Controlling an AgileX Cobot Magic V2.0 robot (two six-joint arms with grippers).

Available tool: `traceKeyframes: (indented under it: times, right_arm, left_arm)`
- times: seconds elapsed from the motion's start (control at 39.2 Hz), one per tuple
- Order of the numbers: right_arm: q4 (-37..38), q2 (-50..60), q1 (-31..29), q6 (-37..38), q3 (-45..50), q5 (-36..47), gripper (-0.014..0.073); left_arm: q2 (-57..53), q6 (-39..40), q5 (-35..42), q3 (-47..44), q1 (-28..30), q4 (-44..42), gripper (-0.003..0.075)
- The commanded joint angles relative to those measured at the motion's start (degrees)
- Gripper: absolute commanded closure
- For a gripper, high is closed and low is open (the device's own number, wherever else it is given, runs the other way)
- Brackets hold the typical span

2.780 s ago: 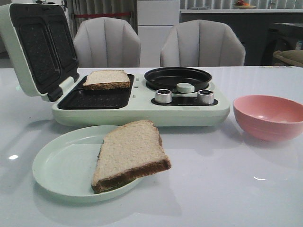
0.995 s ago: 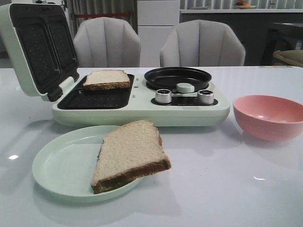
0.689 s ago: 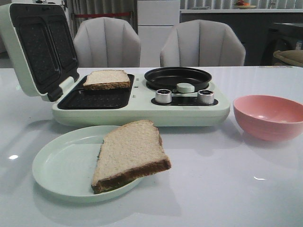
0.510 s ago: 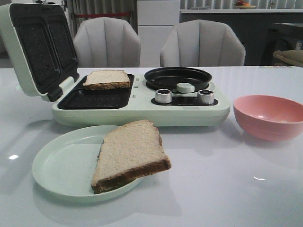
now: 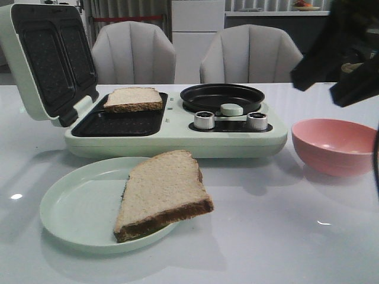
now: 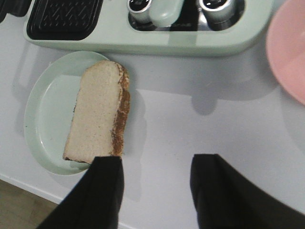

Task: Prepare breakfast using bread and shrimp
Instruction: 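Move the right gripper down onto the remaining bread slice and grasp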

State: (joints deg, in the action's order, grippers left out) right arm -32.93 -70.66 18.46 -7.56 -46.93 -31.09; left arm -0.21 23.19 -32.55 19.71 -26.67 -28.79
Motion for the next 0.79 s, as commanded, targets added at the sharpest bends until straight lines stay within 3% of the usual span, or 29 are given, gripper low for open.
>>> traceKeyframes:
  times: [0.0,0.36,0.77]
  right_arm:
    - [-4.29,-5.18,1.74,-2.78,-4.6,2.78,0.0157]
    - [-13.08,-22.92,5.02,-6.7,-13.76,3.18,0.0157]
    - [-22.46,-32.86,5.02,-14.0,-19.47,2.52,0.0157]
  left_arm:
    - [0.21,0.16,4.14,1.5,-0.46,-0.6,0.0317]
    - [0.21,0.16,4.14,1.5,-0.46,-0.6,0.0317]
    - [0.21,0.16,4.14,1.5,-0.46,-0.6,0.0317]
